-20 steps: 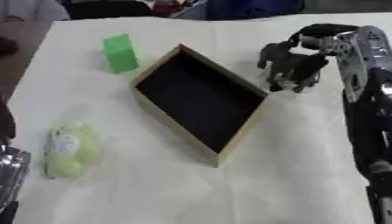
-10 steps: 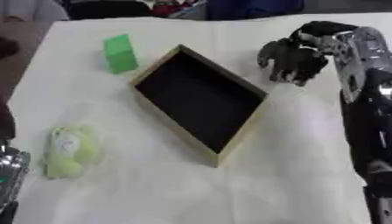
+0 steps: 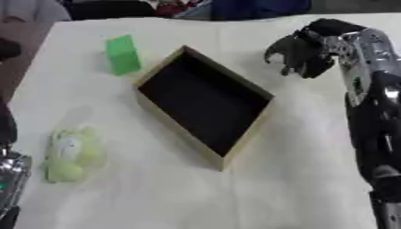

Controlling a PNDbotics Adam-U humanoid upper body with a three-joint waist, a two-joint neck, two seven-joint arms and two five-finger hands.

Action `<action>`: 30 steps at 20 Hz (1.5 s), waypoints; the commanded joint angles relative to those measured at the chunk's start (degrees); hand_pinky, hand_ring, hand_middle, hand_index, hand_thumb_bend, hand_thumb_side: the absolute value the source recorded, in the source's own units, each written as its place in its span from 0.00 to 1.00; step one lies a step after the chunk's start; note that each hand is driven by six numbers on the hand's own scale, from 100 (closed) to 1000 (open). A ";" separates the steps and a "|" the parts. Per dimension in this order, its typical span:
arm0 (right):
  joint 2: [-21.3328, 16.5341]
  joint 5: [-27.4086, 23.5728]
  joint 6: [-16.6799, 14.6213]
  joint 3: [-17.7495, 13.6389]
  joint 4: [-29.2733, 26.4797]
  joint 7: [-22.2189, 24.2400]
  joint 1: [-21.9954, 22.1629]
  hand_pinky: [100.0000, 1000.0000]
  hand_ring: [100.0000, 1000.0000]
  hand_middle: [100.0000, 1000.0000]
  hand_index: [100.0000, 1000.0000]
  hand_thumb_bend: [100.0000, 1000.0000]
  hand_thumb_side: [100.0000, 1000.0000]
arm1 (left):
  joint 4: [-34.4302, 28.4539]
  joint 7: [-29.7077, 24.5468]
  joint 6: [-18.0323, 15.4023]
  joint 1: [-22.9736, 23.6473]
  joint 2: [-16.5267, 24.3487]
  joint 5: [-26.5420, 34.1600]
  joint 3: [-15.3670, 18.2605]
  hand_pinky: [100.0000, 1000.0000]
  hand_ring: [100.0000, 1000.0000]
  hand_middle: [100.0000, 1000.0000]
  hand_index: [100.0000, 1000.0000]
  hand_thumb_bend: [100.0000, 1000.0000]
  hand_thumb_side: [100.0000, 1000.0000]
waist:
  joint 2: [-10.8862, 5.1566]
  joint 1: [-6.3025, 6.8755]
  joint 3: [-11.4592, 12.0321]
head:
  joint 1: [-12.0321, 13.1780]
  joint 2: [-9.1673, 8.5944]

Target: Pick up objects on the table and place them in the box.

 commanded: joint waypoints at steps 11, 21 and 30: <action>0.08 -3.95 1.20 1.54 -7.37 0.01 -3.65 0.74 0.74 0.41 0.46 0.00 0.00 | -0.90 -0.57 0.06 -0.07 0.66 -0.10 0.21 0.63 0.57 0.49 0.65 0.03 0.89 | -1.91 -0.45 -0.18 | 0.08 -0.19; -1.36 -17.86 -3.44 9.14 -13.04 2.00 -5.73 0.73 0.72 0.42 0.47 0.00 0.00 | -0.90 -0.81 0.08 0.13 0.88 -0.11 0.24 0.63 0.57 0.50 0.65 0.03 0.89 | -2.33 -0.87 -0.44 | 0.02 0.39; -2.22 -28.60 -7.03 15.39 -16.24 5.33 -6.07 0.73 0.72 0.42 0.48 0.00 0.00 | -0.90 -0.81 0.05 0.10 0.98 -0.12 0.25 0.63 0.57 0.50 0.65 0.03 0.89 | -2.40 -1.16 -0.57 | 0.06 1.39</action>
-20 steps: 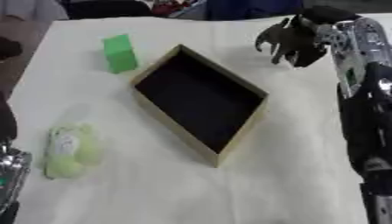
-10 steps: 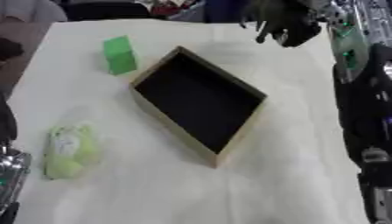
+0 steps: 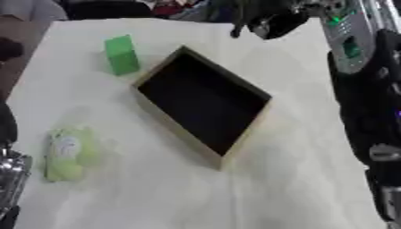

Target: Pick up objects on the table and place them in the box.

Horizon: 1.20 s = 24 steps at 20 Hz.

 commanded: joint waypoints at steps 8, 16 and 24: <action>-2.29 -7.53 -0.65 2.28 -3.34 3.46 1.42 0.74 0.71 0.41 0.48 0.00 0.00 | -0.90 -0.07 -0.14 -0.48 1.07 -0.16 0.28 0.63 0.57 0.50 0.65 0.03 0.89 | -1.60 -0.21 -0.24 | 0.39 1.97; -2.57 -12.25 -1.29 3.95 -3.50 7.53 3.57 0.75 0.71 0.42 0.48 0.00 0.04 | -0.90 -0.20 -0.13 -0.55 1.12 -0.10 0.24 0.63 0.58 0.50 0.65 0.03 0.89 | -1.72 -0.48 -0.30 | 0.19 1.58; -1.44 -14.18 -2.22 5.93 -2.68 10.33 4.67 0.77 0.71 0.42 0.49 0.00 0.09 | -0.90 -0.37 -0.08 -0.61 1.11 0.06 0.19 0.63 0.58 0.50 0.65 0.03 0.88 | -2.02 -0.78 -0.26 | -0.12 0.95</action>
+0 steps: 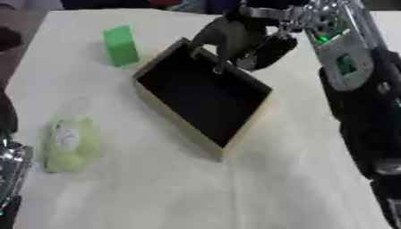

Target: Pick up objects on the table and place them in the box.

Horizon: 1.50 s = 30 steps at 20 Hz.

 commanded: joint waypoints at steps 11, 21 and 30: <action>2.75 -0.80 -3.15 3.10 2.51 3.38 0.97 0.78 0.73 0.46 0.53 0.00 0.19 | -0.90 -0.47 -0.05 -0.69 0.93 0.21 0.13 0.63 0.58 0.50 0.65 0.03 0.88 | -1.53 -0.14 0.16 | -0.43 -0.98; 3.78 2.71 -8.31 3.72 4.29 3.39 1.09 0.87 0.90 0.82 0.82 0.46 0.57 | -0.90 -0.64 0.08 -0.60 0.75 0.21 0.11 0.63 0.58 0.50 0.64 0.02 0.88 | -1.39 -0.17 0.28 | -0.42 -1.31; 3.50 7.62 -13.37 2.20 3.13 3.39 -0.16 0.92 0.96 0.93 0.89 0.73 0.58 | -0.90 -0.92 0.20 -0.48 0.70 0.16 0.09 0.63 0.58 0.50 0.64 0.02 0.88 | -1.47 -0.21 0.13 | -0.27 -1.37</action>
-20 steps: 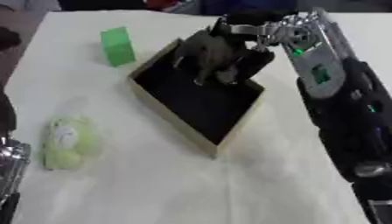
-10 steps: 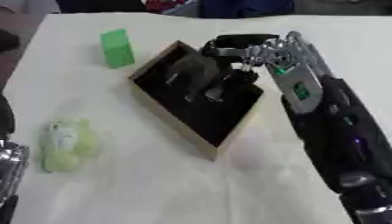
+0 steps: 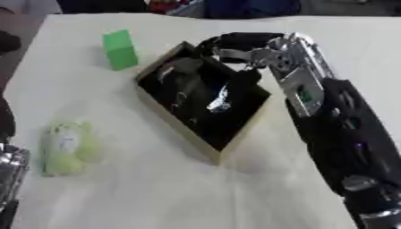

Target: Pick up objects on the table and place them in the box.

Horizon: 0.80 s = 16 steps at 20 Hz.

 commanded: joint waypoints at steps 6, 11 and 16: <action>-1.32 -1.55 -8.17 -2.20 -3.91 7.17 -2.27 0.92 0.96 0.92 0.89 0.72 0.56 | -0.90 -0.28 0.03 -0.31 0.72 0.14 0.15 0.63 0.58 0.50 0.64 0.02 0.88 | -1.62 -0.02 -0.07 | 0.19 -0.63; -2.61 -5.24 -5.19 -5.27 -8.69 5.00 -2.20 0.92 0.95 0.91 0.89 0.59 0.53 | -0.90 -0.12 0.02 -0.24 0.83 0.09 0.29 0.63 0.58 0.50 0.64 0.02 0.88 | -1.83 -0.05 -0.13 | 0.37 -0.29; -4.51 -13.95 0.99 -9.90 -16.14 -0.31 -0.07 0.93 0.95 0.89 0.90 0.35 0.51 | -0.90 0.16 0.00 -0.19 1.24 -0.05 0.47 0.63 0.58 0.51 0.65 0.03 0.88 | -2.08 -0.06 -0.33 | 0.45 0.22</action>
